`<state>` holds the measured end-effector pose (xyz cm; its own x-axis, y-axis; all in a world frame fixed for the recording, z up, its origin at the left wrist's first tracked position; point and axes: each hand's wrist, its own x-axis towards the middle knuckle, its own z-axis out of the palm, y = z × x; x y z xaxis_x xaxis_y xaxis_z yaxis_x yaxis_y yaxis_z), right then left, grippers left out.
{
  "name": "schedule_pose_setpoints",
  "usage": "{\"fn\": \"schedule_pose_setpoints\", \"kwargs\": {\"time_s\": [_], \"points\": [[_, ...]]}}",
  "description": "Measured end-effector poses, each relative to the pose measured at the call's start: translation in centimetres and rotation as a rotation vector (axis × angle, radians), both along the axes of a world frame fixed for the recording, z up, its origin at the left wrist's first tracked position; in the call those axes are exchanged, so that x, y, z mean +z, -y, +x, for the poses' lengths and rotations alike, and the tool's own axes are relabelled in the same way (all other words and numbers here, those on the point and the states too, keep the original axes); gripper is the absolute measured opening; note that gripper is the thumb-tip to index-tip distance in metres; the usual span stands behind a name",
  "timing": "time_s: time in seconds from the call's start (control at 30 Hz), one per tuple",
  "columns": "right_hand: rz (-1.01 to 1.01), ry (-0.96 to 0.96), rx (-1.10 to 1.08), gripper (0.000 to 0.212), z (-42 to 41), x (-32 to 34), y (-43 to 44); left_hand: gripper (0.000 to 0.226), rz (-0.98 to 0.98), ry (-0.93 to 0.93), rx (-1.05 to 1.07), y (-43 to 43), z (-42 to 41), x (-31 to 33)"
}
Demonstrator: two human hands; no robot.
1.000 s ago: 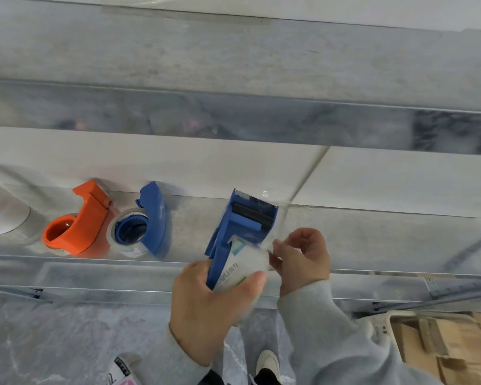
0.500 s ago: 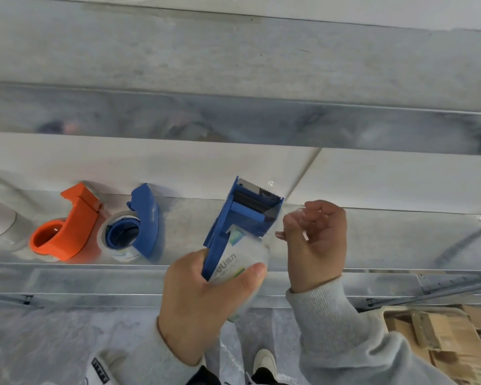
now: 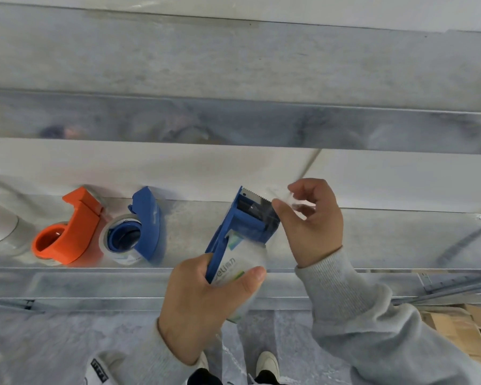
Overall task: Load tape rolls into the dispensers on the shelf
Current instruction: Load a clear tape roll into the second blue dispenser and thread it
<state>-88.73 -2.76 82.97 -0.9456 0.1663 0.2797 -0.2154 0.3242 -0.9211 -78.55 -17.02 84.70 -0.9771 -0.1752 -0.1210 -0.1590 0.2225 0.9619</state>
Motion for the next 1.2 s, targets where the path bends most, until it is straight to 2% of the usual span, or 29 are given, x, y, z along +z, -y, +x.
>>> {"fn": "schedule_pose_setpoints", "kwargs": {"time_s": [0.17,0.23,0.33,0.43,0.53,0.7,0.83,0.87,0.93,1.0,1.1,1.2], "points": [[-0.209,0.270,0.112,0.025,-1.4,0.0,-0.2,0.055,0.071,-0.009,-0.059,0.5,-0.3,-1.1],[-0.222,0.335,0.120,0.032,-1.8,0.0,-0.4,0.063,0.129,-0.017,-0.125,0.6,-0.3,-1.3],[-0.168,0.368,0.115,0.046,-1.8,0.0,-0.8,0.058,0.218,-0.013,-0.165,1.0,-0.4,-1.5],[-0.128,0.366,0.094,0.042,-1.9,-0.1,-0.9,0.046,0.252,0.010,-0.206,1.4,-0.7,-1.6],[-0.111,0.383,0.086,0.040,-1.9,-0.1,-1.0,0.048,0.264,0.042,-0.259,1.6,-0.8,-1.8],[-0.235,0.482,0.135,0.034,-1.8,0.2,-1.1,0.045,0.195,-0.007,-0.220,1.5,-0.7,-2.4],[-0.293,0.505,0.153,0.029,-1.9,0.5,-1.3,0.068,0.018,-0.073,-0.169,1.7,-1.0,-3.4],[-0.293,0.504,0.158,0.028,-1.8,0.5,-1.4,0.075,0.034,-0.067,-0.195,1.9,-1.1,-3.6],[-0.290,0.501,0.164,0.026,-1.7,0.5,-1.5,0.090,0.198,0.005,-0.272,2.2,-1.2,-3.8],[-0.258,0.496,0.169,0.022,-1.6,0.4,-1.5,0.095,0.318,0.092,-0.327,2.6,-1.3,-3.7],[-0.198,0.484,0.161,0.010,-1.5,0.4,-1.4,0.089,0.312,0.115,-0.346,2.8,-1.5,-3.6],[-0.169,0.485,0.144,0.023,-1.7,0.4,-1.3,0.064,0.291,0.082,-0.354,2.5,-1.6,-3.1]]}}
